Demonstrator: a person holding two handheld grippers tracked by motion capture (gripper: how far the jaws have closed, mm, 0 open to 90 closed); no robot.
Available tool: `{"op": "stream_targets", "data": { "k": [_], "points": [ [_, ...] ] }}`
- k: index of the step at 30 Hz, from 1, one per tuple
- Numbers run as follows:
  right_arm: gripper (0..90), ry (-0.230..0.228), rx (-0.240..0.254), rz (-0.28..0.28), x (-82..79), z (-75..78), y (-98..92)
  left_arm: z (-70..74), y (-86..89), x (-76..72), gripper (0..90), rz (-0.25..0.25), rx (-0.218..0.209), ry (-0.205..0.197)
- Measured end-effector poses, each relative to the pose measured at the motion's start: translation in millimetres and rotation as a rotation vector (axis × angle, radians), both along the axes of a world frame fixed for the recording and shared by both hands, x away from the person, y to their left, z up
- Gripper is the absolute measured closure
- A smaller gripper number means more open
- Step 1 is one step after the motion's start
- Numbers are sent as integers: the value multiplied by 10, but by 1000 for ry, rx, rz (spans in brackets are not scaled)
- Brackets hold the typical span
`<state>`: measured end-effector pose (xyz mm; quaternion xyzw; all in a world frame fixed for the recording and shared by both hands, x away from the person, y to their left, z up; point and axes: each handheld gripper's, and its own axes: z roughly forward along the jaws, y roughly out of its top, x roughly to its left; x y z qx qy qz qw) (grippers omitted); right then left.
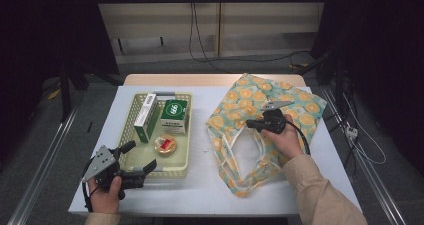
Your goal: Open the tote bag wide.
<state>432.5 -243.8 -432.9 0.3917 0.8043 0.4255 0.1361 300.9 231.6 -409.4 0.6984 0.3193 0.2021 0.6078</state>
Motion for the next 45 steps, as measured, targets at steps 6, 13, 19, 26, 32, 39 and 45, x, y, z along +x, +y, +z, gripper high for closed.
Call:
{"op": "stream_targets", "data": {
  "k": [6, 13, 19, 26, 32, 39, 45],
  "points": [
    [893, -2, 1, -8, 24, -31, -4, -3, 11, 5, 23, 1, 0, 0],
    [580, -24, -1, -21, -37, 25, 44, -1, 5, -1, 24, 0, 2, -1],
    [368, -24, -3, 25, -222, 134, 132, 1, 19, -4, 23, 6, 0, -4],
    [276, -32, 4, 107, -522, 281, 255, 3, 0, -5, 24, 2, 3, -4],
    [332, 1, -3, 207, -838, 265, 421, 5, -1, -10, 24, 3, 4, -6],
    [437, 59, -47, 300, -1073, 50, 620, 11, -3, -12, 23, 4, 7, -7],
    [531, 63, -78, 315, -1152, -109, 694, 9, 3, -22, 24, 9, 5, -6]
  ]
}}
